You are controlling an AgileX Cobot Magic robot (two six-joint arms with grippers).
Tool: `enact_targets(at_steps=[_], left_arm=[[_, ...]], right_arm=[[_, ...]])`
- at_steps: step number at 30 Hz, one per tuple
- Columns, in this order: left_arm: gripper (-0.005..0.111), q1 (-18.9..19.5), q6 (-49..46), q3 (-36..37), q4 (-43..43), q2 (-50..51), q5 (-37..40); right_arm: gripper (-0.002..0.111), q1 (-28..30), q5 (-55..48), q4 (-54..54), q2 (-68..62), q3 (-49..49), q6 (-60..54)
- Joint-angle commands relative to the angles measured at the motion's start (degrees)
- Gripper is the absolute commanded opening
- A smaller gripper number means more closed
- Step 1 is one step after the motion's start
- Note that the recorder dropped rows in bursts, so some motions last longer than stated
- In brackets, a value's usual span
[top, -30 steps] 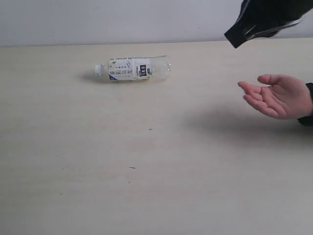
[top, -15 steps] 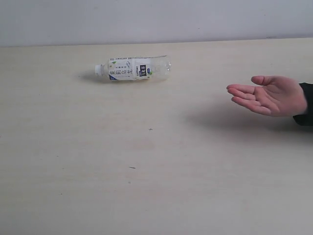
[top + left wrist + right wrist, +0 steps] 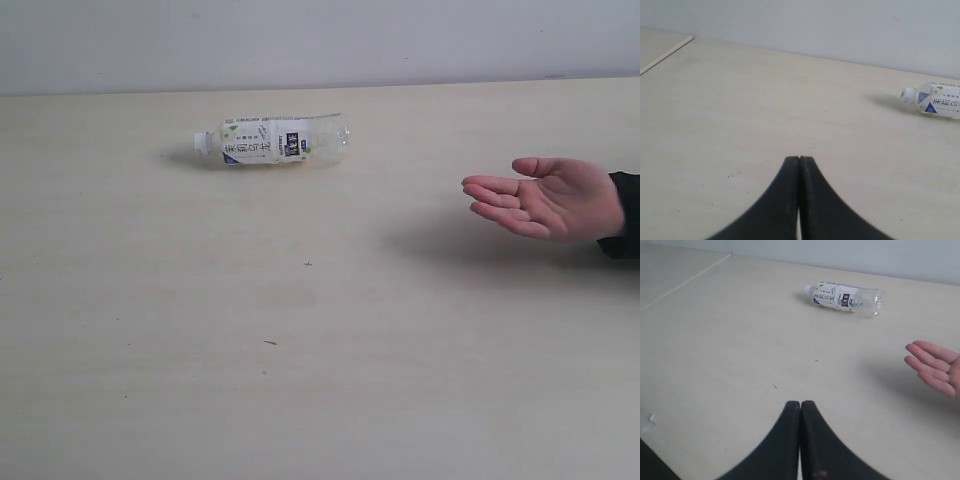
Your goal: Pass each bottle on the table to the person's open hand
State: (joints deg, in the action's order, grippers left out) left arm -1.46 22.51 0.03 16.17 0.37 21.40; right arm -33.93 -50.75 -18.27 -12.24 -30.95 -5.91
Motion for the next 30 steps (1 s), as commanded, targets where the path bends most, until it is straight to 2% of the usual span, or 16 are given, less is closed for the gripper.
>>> enact_targets(at_steps=[1,17,20,22,25,27,30], left_arm=[[0.0,-0.3,0.2,0.0,0.0,-0.4,-0.1],[0.0,-0.3,0.2,0.0,0.0,-0.4,-0.1],[0.0,-0.3,-2.1,0.0,4.9,-0.4,-1.3],[0.0,-0.3,-1.8,0.0,6.6,-0.4,-7.1],[0.0,-0.3,2.2,0.0,1.5,-0.4,-20.0],[0.0,-0.3,2.2,0.0,1.4,-0.4,-32.0],[0.0,-0.3,12.7,0.0,0.8,-0.4,-46.7]], right_arm=[[0.0,-0.1,0.1,-0.2,0.2,0.2,0.1],[0.0,-0.1,0.1,-0.2,0.2,0.2,0.1],[0.0,-0.1,0.1,-0.2,0.2,0.2,0.1],[0.0,-0.1,0.1,-0.2,0.2,0.2,0.1],[0.0,-0.1,0.2,-0.2,0.2,0.2,0.1],[0.0,-0.1,0.2,-0.2,0.2,0.2,0.1],[0.0,-0.1,0.2,-0.2,0.2,0.2,0.1]])
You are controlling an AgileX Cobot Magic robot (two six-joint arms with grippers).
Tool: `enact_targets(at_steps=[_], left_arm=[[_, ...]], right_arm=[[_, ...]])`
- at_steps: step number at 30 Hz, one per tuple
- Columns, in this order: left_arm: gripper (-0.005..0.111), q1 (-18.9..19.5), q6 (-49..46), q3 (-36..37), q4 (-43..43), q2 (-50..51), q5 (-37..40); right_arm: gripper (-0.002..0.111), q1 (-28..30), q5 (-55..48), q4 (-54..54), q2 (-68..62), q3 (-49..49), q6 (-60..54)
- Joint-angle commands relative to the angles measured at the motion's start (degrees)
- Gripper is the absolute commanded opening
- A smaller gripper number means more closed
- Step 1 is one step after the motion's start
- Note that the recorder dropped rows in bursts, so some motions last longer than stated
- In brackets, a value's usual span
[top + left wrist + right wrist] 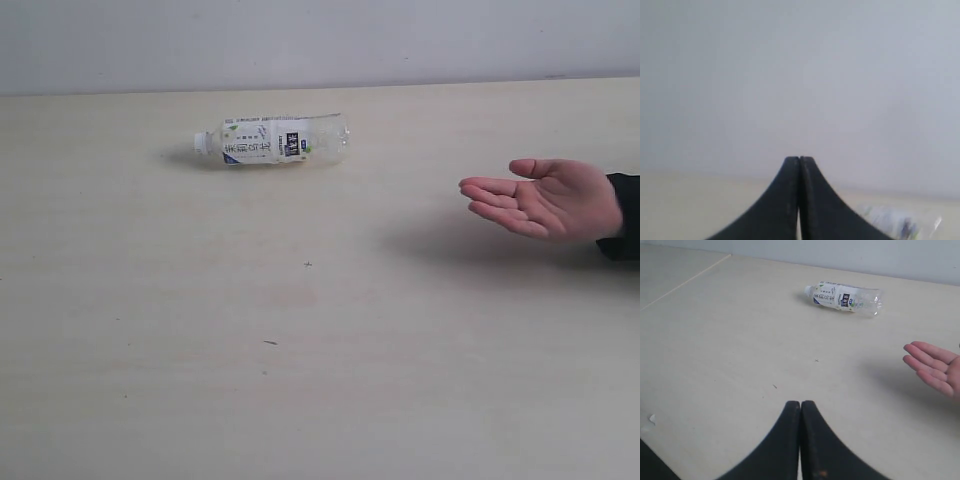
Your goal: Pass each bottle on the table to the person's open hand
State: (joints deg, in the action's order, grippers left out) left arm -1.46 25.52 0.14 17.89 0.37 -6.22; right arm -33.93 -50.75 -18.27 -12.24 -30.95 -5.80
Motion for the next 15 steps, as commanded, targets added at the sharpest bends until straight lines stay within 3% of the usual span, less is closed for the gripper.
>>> enact_targets(at_steps=[1,4,8,15], left_arm=[[0.0,-0.3,12.5,-0.1,-0.9,-0.4,-22.0],[0.0,-0.3,12.1,-0.1,-1.0,-0.4,-31.1],[0.0,-0.3,4.3,-0.1,-1.0,-0.4,-39.9],[0.0,-0.3,5.1,-0.1,4.9,-0.4,-45.4]], right_arm=[[0.0,-0.1,0.2,-0.2,0.2,0.2,0.0],[0.0,-0.1,0.2,-0.2,0.2,0.2,0.0],[0.0,-0.1,0.2,-0.2,0.2,0.2,0.0],[0.0,-0.1,0.2,-0.2,0.2,0.2,0.0]])
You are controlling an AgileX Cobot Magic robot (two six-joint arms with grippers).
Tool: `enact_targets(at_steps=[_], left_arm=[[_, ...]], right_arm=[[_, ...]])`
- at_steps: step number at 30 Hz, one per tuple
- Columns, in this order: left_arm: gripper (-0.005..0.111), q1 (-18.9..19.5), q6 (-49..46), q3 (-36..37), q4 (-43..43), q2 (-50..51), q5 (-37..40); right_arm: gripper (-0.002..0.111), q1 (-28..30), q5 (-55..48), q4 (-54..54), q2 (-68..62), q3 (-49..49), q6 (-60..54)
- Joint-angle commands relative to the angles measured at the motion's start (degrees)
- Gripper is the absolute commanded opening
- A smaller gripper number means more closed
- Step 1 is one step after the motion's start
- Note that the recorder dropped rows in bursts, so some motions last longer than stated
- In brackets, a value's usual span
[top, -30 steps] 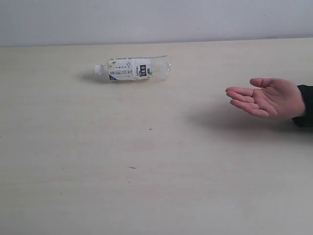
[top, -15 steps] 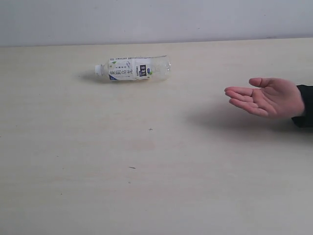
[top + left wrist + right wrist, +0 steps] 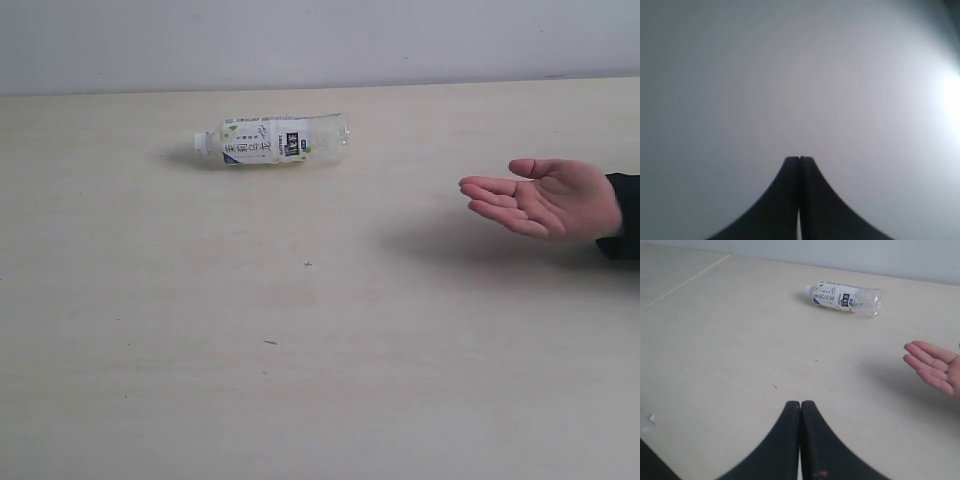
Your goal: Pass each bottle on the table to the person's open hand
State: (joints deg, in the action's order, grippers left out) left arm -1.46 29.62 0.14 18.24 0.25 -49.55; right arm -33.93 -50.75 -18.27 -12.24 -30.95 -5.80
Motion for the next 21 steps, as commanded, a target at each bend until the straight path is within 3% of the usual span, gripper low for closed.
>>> enact_targets(at_steps=[1,6,11,14,16,18,21], left_arm=[[0.0,-0.3,2.1,-0.1,6.1,-0.2,-2.1],[0.0,-0.3,9.1,-0.1,13.4,-0.2,-2.3],[0.0,-0.3,8.6,-0.1,11.9,-0.2,2.1],[0.0,-0.2,0.4,-0.4,-2.5,-0.2,9.2],[0.0,0.2,-12.5,-2.6,-16.6,0.3,16.4],[0.0,0.3,-22.1,-5.6,-29.0,4.1,17.4],[0.0,0.3,-25.4,-11.7,-35.2,12.7,17.2]], right_arm=[[0.0,-0.1,0.2,-0.2,0.2,0.2,0.0],[0.0,-0.1,0.2,-0.2,0.2,0.2,0.0],[0.0,-0.1,0.1,-0.2,0.2,0.2,0.0],[0.0,-0.1,0.1,-0.2,0.2,0.2,0.0],[0.0,-0.1,0.1,-0.2,0.2,0.2,0.0],[0.0,-0.1,0.1,-0.2,0.2,0.2,0.0],[0.0,-0.1,0.1,-0.2,0.2,0.2,0.0]])
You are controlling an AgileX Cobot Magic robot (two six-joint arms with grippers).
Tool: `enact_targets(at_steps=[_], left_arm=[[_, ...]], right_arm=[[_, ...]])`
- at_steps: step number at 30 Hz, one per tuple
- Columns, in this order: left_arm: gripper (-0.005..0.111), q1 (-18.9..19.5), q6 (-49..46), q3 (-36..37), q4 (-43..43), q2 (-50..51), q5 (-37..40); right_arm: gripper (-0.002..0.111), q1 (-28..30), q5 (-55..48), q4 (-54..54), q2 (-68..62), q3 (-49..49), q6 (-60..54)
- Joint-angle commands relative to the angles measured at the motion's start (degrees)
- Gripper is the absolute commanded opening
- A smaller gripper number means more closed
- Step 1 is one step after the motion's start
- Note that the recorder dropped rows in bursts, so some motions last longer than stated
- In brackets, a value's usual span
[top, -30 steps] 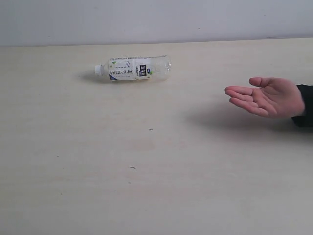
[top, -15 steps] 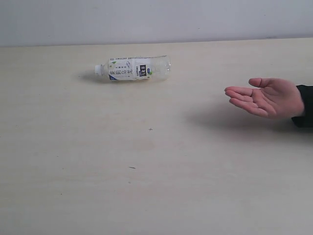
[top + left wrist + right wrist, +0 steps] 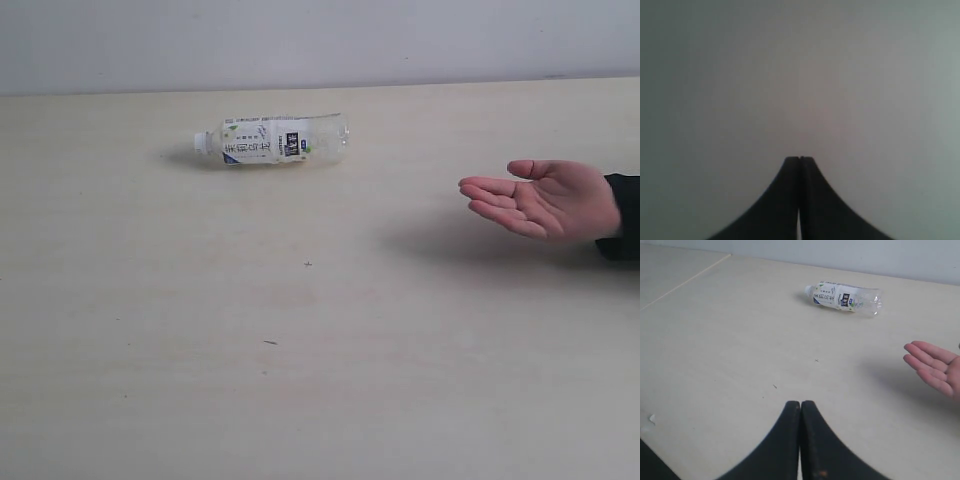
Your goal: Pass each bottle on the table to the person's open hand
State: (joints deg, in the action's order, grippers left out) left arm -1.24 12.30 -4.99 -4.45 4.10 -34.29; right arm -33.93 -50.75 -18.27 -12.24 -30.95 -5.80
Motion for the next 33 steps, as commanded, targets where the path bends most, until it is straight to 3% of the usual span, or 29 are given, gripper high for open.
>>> enact_targets(at_steps=[1,5,7,9,13,16,20,25,33], left_arm=[[0.0,0.1,-8.2,-8.7,-12.7,12.1,1.8],[0.0,0.1,-13.7,-22.8,-11.6,32.0,2.0],[0.0,0.1,-20.1,-31.1,-11.6,41.8,6.3],[0.0,0.1,-25.0,-41.8,-11.8,52.5,18.1],[0.0,0.1,-35.5,-62.3,-10.4,72.0,51.6],[0.0,-0.2,-38.1,-76.1,-6.0,84.9,71.3],[0.0,-3.3,-38.2,-88.8,0.0,95.9,89.8],[0.0,-13.0,-45.4,-97.4,9.2,103.7,98.1],[0.0,-27.7,-50.5,-105.6,26.2,114.8,102.7]], right_arm=[[0.0,-0.1,0.1,-0.2,0.2,0.2,0.0],[0.0,-0.1,0.1,-0.2,0.2,0.2,0.0],[0.0,-0.1,0.1,-0.2,0.2,0.2,0.0],[0.0,-0.1,0.1,-0.2,0.2,0.2,0.0],[0.0,-0.1,0.1,-0.2,0.2,0.2,0.0],[0.0,-0.1,0.1,-0.2,0.2,0.2,0.0],[0.0,-0.1,0.1,-0.2,0.2,0.2,0.0],[0.0,-0.1,0.1,-0.2,0.2,0.2,0.0],[0.0,-0.1,-0.1,-0.2,0.2,0.2,0.0]])
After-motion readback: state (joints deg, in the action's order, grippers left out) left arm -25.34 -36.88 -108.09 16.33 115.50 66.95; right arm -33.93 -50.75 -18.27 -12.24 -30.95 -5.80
